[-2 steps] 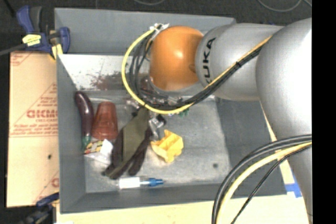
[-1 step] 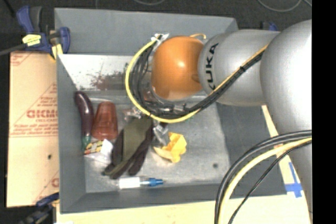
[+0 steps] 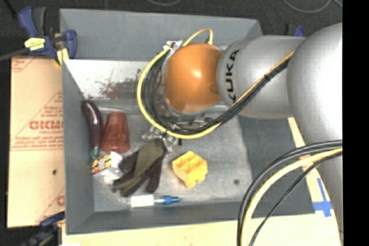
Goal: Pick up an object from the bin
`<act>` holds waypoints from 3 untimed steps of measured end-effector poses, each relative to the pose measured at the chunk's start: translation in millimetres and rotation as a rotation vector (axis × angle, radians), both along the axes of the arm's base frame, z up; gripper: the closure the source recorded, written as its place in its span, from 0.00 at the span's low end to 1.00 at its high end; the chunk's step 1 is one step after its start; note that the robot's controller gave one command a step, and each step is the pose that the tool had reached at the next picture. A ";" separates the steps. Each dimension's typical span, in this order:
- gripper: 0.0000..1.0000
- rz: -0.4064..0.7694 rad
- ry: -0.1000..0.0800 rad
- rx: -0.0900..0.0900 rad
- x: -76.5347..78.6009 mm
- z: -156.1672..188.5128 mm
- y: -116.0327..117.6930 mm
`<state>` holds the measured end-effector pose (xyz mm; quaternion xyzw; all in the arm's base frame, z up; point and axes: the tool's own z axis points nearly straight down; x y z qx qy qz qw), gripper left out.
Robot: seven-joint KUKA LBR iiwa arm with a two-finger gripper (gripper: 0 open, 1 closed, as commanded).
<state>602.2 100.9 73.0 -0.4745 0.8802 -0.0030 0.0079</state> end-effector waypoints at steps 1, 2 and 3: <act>1.00 0.000 0.000 0.000 0.0 0.0 0.0; 1.00 -0.002 0.000 0.001 -0.3 2.1 0.0; 1.00 -0.003 -0.002 0.001 0.0 7.8 -0.3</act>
Offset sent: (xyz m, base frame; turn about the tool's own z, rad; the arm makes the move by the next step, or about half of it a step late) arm -0.0001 0.0001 0.0195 0.0000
